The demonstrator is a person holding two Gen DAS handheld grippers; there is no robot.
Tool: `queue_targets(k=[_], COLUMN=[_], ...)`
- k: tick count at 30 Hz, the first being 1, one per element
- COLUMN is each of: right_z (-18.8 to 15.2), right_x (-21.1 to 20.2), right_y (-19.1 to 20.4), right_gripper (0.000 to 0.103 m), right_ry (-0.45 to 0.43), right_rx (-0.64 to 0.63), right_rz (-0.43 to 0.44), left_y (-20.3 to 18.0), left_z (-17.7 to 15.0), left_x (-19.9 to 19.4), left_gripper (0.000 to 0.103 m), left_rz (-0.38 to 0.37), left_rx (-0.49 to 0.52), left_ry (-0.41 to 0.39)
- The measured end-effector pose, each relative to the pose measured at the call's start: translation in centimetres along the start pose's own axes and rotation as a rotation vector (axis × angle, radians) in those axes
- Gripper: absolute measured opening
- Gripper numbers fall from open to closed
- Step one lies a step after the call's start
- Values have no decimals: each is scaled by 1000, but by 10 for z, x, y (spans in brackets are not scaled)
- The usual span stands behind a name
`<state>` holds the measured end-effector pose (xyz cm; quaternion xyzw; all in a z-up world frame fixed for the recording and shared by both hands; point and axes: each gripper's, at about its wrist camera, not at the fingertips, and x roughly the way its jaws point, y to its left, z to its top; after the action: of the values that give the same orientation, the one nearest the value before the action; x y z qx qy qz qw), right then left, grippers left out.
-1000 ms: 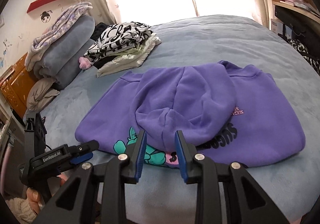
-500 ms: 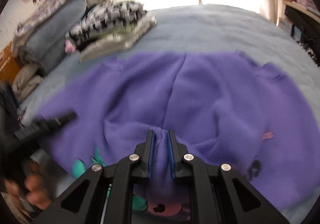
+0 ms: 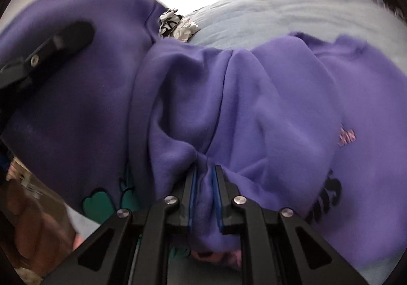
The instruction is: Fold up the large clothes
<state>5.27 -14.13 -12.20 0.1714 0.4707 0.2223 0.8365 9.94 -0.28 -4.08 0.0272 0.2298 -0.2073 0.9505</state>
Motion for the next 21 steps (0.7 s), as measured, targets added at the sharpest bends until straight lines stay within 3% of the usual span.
queue_targets(k=[2,4,9,12,15,18,21], right_z=[2,2,-1,-7,-13,-14,-15], right_x=[-17,-50,-140,-176,-188,-183,-174], right_y=[-15,-34,-92,-119,-143,-156,-159], right_gripper=[12,13,13,13,13,13,13], right_ry=[19,-7,-160,-236,-257,-245,-229], right_rx=[51,87,177,234,291,327,332], right_rz=[54,48,-183,-248,-288,-275,-259], left_y=[-29,-58,-124,-152,-175,-188,-189], left_z=[8,14,1,-20,-55,-66,-64], left_x=[11,26,79,105,135,132,131], left_gripper=[15,15,15,15,15,15,16], left_rz=[-44,-76,-136,-160,-137,-91,-99], left_rx=[48,82,152,201,248,335,317], left_ry=[3,31,166,264,387,347,360])
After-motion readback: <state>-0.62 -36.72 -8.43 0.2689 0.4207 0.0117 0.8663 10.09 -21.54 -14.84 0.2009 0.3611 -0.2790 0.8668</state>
